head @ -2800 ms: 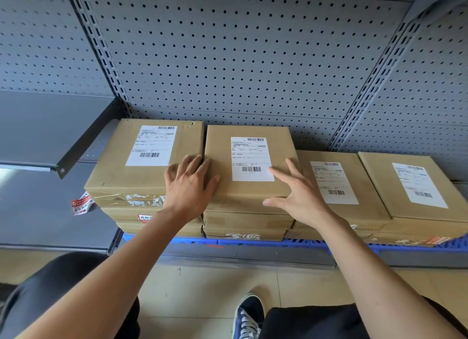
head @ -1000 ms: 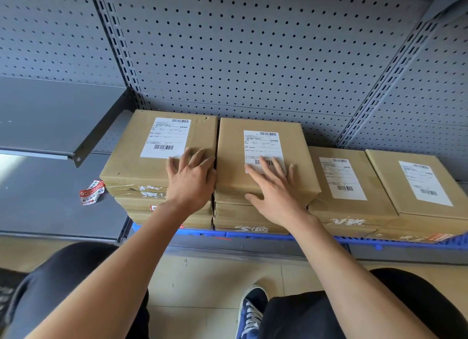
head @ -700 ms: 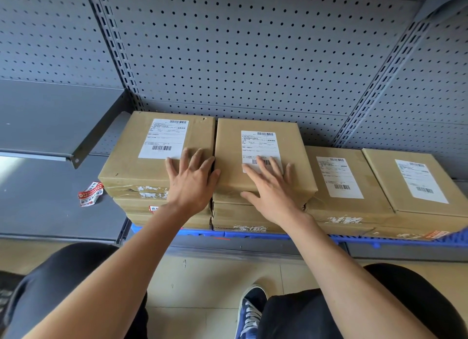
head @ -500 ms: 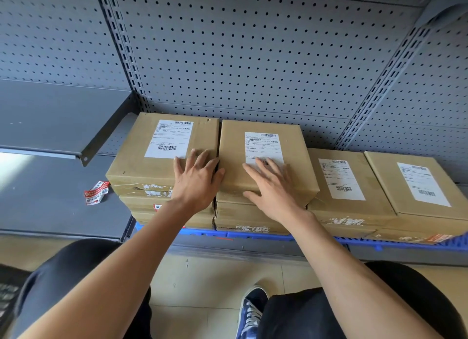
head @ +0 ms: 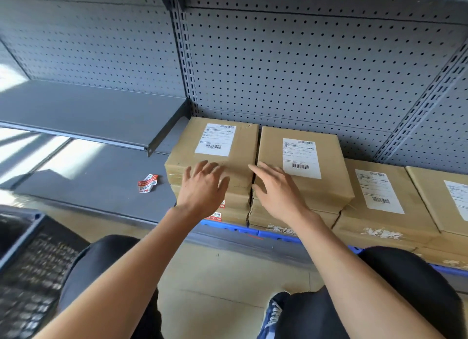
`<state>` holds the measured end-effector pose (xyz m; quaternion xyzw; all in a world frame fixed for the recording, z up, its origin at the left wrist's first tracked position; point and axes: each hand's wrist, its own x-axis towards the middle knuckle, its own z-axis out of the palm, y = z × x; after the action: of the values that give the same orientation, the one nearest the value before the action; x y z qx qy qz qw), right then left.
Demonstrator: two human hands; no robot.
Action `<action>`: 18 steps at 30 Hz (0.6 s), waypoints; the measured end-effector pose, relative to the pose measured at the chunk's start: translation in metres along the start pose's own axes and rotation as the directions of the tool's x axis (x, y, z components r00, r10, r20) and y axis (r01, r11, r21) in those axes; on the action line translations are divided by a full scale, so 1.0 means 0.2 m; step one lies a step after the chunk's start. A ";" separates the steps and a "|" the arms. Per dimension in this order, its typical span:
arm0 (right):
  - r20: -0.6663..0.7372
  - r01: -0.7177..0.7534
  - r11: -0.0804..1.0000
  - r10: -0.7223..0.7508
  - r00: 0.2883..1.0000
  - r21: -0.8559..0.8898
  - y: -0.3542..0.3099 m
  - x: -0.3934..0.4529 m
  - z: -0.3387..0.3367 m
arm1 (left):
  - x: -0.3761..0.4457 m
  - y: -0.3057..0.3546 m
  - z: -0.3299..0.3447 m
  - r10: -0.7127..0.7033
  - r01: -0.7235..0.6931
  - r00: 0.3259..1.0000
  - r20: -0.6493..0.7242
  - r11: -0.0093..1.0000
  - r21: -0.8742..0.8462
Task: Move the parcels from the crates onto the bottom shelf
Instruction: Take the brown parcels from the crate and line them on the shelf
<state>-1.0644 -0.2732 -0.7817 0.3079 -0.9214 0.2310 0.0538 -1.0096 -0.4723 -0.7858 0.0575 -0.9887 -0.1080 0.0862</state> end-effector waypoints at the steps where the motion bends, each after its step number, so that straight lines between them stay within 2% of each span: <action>1: -0.002 0.017 1.000 -0.017 1.000 0.000 -0.06 0.03 0.01 | -0.02 -0.04 -0.02 -0.010 0.010 1.000 -0.007 1.000 -0.001; 9: 0.046 0.207 0.972 -0.213 0.976 0.109 -0.58 0.26 0.24 | -0.27 -0.51 -0.25 -0.220 0.221 0.971 -0.096 0.975 0.000; 18: 0.162 0.350 0.906 -0.392 0.906 0.237 -1.34 0.35 0.61 | -0.78 -1.15 -0.53 -0.472 0.480 0.868 -0.158 0.877 0.019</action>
<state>-0.9569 -0.5565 -0.7678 0.5041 -0.8177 0.2761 -0.0303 -0.8165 -0.6960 -0.7596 0.3096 -0.9375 -0.0925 0.1288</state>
